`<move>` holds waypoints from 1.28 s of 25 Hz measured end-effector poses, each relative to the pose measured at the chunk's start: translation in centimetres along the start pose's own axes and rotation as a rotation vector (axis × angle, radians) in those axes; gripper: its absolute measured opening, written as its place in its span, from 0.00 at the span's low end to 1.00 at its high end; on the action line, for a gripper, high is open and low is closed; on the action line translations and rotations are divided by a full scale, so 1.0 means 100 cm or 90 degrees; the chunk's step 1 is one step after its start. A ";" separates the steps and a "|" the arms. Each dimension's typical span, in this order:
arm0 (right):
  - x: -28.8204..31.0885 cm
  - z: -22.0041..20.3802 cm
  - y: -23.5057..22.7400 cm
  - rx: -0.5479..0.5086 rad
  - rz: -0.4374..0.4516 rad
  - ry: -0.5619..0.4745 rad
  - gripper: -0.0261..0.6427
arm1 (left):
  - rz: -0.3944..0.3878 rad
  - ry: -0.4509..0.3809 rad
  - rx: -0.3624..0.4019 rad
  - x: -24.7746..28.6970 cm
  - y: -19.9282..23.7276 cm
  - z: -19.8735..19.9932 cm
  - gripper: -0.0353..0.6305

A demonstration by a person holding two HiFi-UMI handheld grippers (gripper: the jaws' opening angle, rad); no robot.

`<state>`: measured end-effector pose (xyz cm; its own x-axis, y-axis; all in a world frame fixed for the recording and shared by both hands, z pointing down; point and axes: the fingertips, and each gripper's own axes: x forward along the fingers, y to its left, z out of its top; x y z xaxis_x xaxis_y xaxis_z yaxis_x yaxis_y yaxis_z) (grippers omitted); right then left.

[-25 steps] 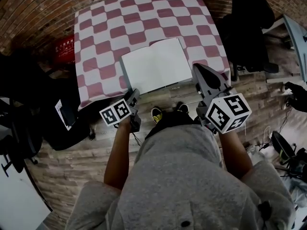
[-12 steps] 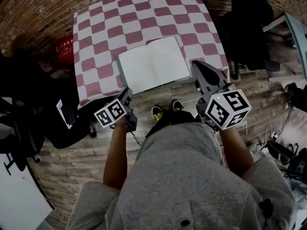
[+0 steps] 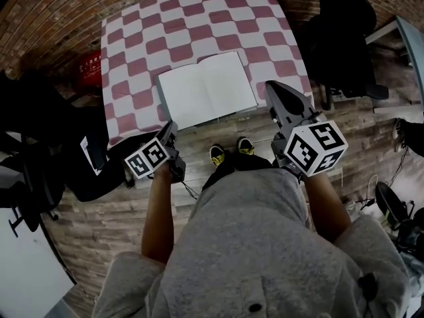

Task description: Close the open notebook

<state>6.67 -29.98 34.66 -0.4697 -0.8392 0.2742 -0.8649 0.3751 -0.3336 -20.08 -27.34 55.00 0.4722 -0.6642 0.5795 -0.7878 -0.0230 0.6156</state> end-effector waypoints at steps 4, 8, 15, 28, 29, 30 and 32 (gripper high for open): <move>-0.001 0.005 -0.010 0.009 0.004 -0.004 0.08 | 0.004 -0.007 0.015 -0.004 -0.012 0.006 0.13; -0.003 0.008 -0.020 0.018 0.007 -0.007 0.08 | 0.003 -0.014 0.032 -0.007 -0.025 0.011 0.13; -0.009 0.008 -0.037 0.029 0.007 -0.013 0.08 | -0.013 -0.032 0.055 -0.011 -0.054 0.019 0.13; -0.028 0.014 -0.066 0.043 0.003 -0.031 0.08 | -0.063 -0.040 0.092 -0.001 -0.113 0.016 0.12; -0.029 0.015 -0.069 0.043 0.002 -0.033 0.08 | -0.066 -0.041 0.098 0.000 -0.118 0.016 0.12; -0.031 0.015 -0.071 0.044 0.002 -0.034 0.08 | -0.070 -0.041 0.103 0.002 -0.123 0.015 0.12; -0.033 0.016 -0.076 0.046 0.001 -0.037 0.08 | -0.077 -0.041 0.112 0.006 -0.133 0.014 0.12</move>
<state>15.10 -30.70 34.83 -0.4577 -0.8612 0.2212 -0.8484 0.3485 -0.3985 -9.85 -28.49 46.38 0.5463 -0.6946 0.4680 -0.7861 -0.2323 0.5728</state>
